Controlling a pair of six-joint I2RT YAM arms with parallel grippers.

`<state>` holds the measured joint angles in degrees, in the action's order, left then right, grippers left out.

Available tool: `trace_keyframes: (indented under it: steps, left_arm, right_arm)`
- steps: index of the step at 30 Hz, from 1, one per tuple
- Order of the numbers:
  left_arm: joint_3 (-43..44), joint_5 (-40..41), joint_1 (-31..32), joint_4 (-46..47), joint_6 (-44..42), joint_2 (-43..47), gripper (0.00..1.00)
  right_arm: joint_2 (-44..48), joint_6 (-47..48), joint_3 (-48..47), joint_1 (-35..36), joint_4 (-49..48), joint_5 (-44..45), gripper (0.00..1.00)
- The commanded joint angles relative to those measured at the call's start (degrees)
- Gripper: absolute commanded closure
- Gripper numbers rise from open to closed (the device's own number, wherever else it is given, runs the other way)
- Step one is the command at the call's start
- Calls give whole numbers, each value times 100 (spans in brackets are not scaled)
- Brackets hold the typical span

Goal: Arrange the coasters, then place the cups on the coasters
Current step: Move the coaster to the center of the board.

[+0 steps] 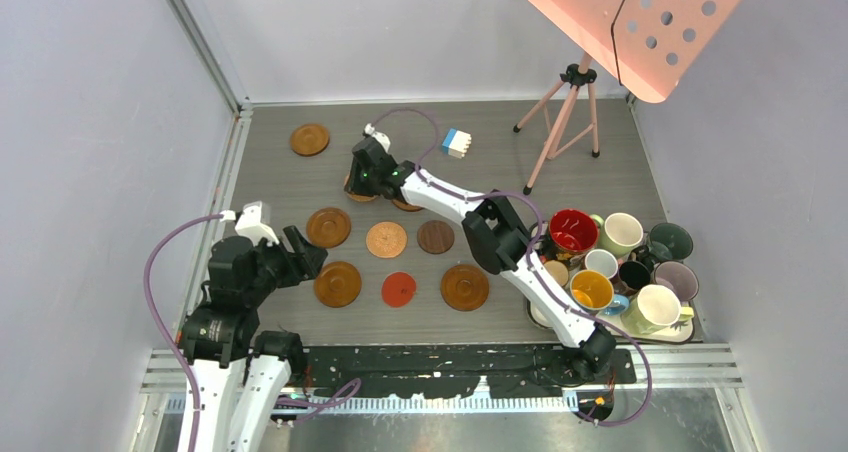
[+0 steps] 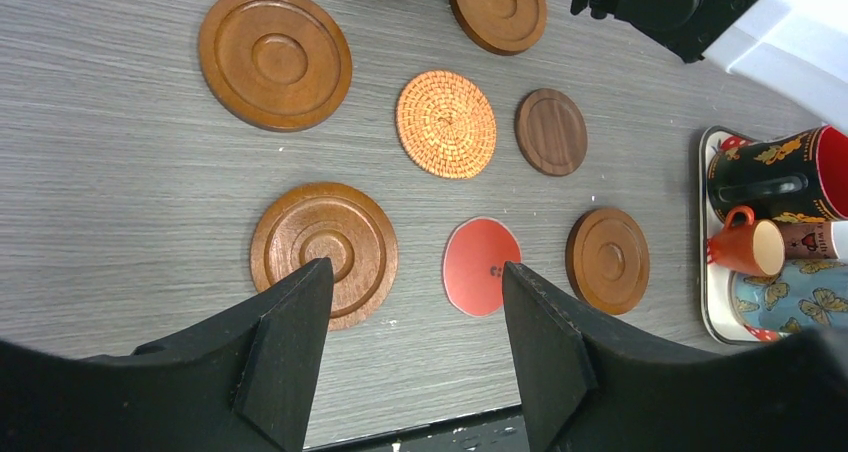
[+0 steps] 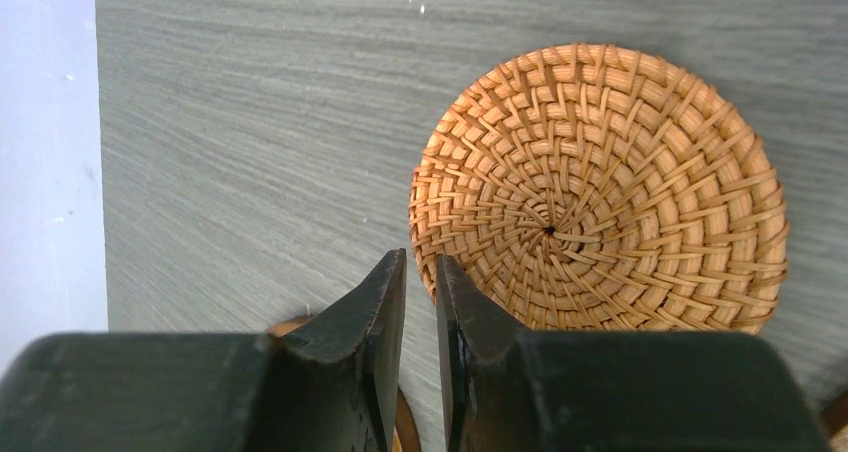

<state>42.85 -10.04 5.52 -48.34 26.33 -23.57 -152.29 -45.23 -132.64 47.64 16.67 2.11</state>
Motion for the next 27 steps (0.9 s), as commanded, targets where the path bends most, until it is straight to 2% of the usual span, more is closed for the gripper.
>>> trace_keyframes:
  steps: [1, 6, 10, 14, 20, 24, 27]
  left_arm:
    - [118, 92, 11, 27, -49, 74, 35]
    - [118, 132, 11, 15, -40, 102, 34]
    - [118, 159, 12, 3, -34, 127, 35]
    - [111, 208, 11, 7, -22, 126, 34]
    - [109, 237, 13, 8, -23, 67, 34]
    - [109, 331, 11, 5, -14, 32, 34]
    - [109, 514, 11, 32, 27, 28, 34]
  right_arm:
    - [405, -37, 285, 123, 231, -104, 75]
    - [632, -122, 692, 124, -41, -22, 75]
    - [612, 15, 470, 104, 3, -50, 75]
    - [559, 221, 93, 25, -13, -443, 72]
    - [1015, 568, 90, -60, -141, -773, 69]
    - [1623, 866, 420, -63, -98, -851, 66]
    - [2235, 1152, 1165, -57, -98, -777, 61]
